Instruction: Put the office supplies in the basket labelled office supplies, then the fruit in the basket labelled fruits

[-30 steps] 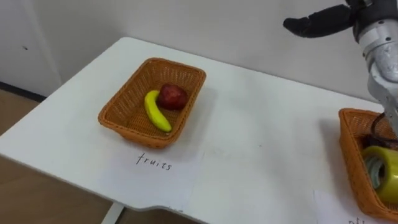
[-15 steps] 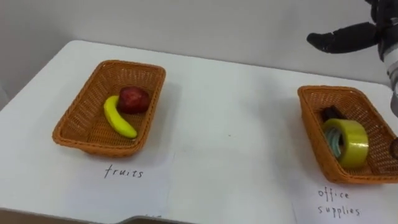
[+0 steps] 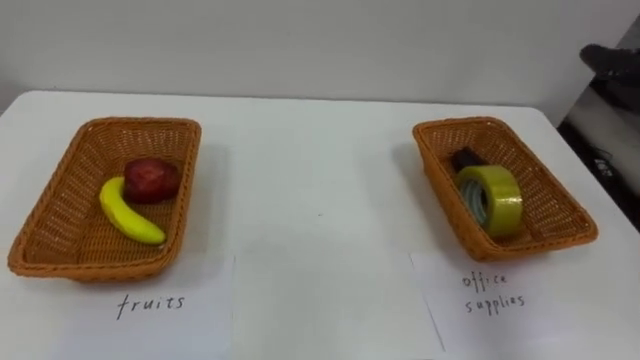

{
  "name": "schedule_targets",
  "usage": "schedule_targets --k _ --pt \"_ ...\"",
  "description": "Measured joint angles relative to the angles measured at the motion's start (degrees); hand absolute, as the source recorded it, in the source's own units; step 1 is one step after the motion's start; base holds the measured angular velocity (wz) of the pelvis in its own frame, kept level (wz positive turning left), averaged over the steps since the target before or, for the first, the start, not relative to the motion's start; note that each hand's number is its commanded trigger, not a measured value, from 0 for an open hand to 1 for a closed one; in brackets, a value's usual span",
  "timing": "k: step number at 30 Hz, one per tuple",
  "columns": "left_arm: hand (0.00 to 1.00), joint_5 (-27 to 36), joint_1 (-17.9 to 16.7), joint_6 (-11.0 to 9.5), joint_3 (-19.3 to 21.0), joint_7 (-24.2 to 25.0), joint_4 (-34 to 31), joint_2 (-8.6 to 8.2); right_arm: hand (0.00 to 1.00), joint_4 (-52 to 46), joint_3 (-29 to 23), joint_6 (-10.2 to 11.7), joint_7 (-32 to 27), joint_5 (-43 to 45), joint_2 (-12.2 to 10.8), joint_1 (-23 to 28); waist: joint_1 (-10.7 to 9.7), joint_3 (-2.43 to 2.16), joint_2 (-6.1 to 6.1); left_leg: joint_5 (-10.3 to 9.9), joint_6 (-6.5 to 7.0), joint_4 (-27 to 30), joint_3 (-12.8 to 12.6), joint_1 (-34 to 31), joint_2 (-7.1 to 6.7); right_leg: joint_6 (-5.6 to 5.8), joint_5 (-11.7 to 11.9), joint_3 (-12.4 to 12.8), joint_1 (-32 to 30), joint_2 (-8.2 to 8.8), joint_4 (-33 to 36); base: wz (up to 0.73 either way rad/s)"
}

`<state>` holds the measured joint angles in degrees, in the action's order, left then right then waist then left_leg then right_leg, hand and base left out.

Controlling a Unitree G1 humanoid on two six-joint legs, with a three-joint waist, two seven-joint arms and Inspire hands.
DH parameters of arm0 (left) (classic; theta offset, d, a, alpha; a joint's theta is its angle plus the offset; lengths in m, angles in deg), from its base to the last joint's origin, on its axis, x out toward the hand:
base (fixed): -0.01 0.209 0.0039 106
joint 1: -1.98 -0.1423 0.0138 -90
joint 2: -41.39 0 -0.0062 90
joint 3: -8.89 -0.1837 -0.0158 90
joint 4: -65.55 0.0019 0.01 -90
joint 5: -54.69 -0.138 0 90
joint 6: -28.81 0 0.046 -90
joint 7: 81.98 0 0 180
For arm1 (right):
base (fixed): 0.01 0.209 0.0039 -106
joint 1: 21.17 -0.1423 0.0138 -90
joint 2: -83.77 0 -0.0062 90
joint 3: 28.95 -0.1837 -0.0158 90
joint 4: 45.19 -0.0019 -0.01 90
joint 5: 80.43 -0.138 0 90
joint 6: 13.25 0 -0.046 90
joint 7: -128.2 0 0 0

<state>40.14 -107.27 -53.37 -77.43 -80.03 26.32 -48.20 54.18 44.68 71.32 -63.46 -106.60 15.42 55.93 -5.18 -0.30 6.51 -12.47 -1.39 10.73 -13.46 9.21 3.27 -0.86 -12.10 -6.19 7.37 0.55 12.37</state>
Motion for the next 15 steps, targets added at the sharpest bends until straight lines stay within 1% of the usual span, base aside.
schedule_targets --k 1,3,7,9,13,15 --pt "0.00 -0.07 -0.25 0.00 0.85 -0.45 0.00 -0.28 0.00 0.00 -1.51 0.00 -0.77 -0.80 0.00 1.35 -0.01 -0.01 0.10 0.00 0.00 -0.01 -0.12 -0.12 0.00 0.00 0.00 0.01 -0.14 0.01 -0.35 -0.06" --pt "0.00 -0.12 -0.92 0.01 1.20 -1.01 0.01 -0.27 0.00 0.00 -4.11 0.00 -2.50 -1.72 0.00 4.06 -0.50 -0.09 0.23 -0.05 -0.03 -0.03 -0.34 -0.26 0.00 -0.06 0.04 0.00 -0.14 0.05 -0.73 -0.02" --pt "0.00 -0.11 -2.89 0.10 2.96 -1.26 0.40 -0.27 0.00 0.09 -6.16 0.00 -5.32 -1.86 0.00 6.44 -1.10 -0.09 0.37 -0.08 -0.07 -0.08 -0.61 -0.18 0.03 -0.07 0.05 0.42 -0.17 -0.05 -0.64 -0.06" --pt "0.00 -0.02 -2.93 0.10 3.39 -1.38 0.82 -0.26 0.00 1.13 -7.86 0.28 -6.47 -1.92 0.00 8.04 -1.23 -0.07 0.43 -0.11 -0.10 -0.05 -0.67 -0.10 0.05 -0.09 0.06 1.03 -0.17 -0.22 -0.71 -0.06" --pt "0.00 0.24 -3.04 0.11 3.75 -1.39 0.85 -0.28 0.00 1.45 -9.02 0.37 -8.52 -2.85 -0.01 9.80 -1.64 0.02 0.48 -0.27 -0.34 -0.06 -1.31 -0.17 0.35 -0.14 0.08 1.60 -0.67 -0.52 -0.84 -0.08" --pt "0.00 0.26 -3.05 0.04 4.19 -1.56 0.84 -0.37 0.00 1.85 -10.11 0.40 -9.82 -4.05 -0.04 10.86 -1.64 0.07 0.16 -0.53 -0.50 -0.07 -1.74 -0.15 0.60 -0.22 0.11 1.87 -0.96 -0.77 -0.80 -0.12"
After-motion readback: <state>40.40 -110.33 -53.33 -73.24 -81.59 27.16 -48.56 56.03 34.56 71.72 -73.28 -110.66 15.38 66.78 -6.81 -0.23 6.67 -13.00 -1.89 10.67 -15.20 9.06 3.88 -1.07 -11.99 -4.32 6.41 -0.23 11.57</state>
